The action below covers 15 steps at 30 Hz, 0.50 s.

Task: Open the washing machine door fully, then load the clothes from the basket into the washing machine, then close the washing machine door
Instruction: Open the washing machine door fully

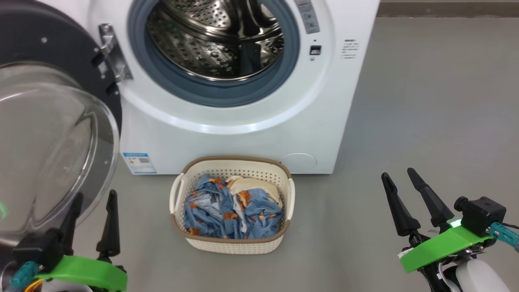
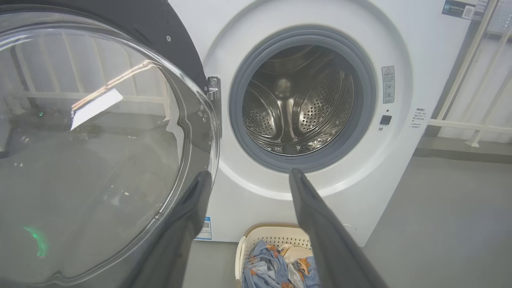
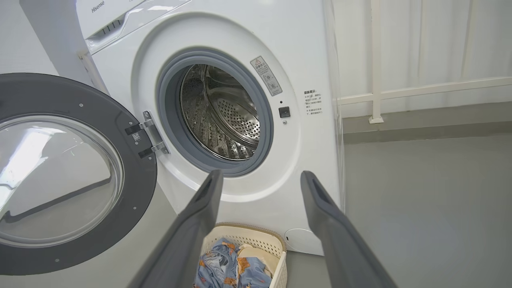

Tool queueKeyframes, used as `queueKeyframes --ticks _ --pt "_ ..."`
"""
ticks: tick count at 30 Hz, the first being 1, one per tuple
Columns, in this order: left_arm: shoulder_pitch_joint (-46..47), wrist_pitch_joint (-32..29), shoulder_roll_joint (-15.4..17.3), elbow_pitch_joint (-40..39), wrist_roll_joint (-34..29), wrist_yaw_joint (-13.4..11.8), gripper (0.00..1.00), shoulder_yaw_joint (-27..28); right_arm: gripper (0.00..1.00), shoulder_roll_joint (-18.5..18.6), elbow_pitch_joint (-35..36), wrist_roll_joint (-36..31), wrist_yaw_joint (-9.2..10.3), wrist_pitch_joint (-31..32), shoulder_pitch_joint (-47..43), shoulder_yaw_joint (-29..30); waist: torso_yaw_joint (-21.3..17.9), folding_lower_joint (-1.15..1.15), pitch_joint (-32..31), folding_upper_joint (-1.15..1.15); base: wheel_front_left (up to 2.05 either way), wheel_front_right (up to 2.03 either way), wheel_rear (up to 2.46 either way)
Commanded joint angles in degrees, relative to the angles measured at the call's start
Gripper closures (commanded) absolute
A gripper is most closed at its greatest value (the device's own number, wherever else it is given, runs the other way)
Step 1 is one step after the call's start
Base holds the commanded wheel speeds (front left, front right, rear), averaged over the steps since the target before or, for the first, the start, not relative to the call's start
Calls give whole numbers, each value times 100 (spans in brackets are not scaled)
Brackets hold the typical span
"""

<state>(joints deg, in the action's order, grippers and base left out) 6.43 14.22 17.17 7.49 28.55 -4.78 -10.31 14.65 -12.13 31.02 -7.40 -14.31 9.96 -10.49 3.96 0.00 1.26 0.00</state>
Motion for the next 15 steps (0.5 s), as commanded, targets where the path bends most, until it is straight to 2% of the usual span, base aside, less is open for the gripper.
queueKeyframes --ticks 1,15 --pt "52 68 98 -161 -72 -24 0 246 0 87 117 -2 -9 -69 19 -118 -216 0 -95 0 0 0 0" --pt "-238 77 -223 -286 -313 55 0 443 0 180 154 -22 -9 -69 9 -56 -622 0 -118 0 0 0 0"
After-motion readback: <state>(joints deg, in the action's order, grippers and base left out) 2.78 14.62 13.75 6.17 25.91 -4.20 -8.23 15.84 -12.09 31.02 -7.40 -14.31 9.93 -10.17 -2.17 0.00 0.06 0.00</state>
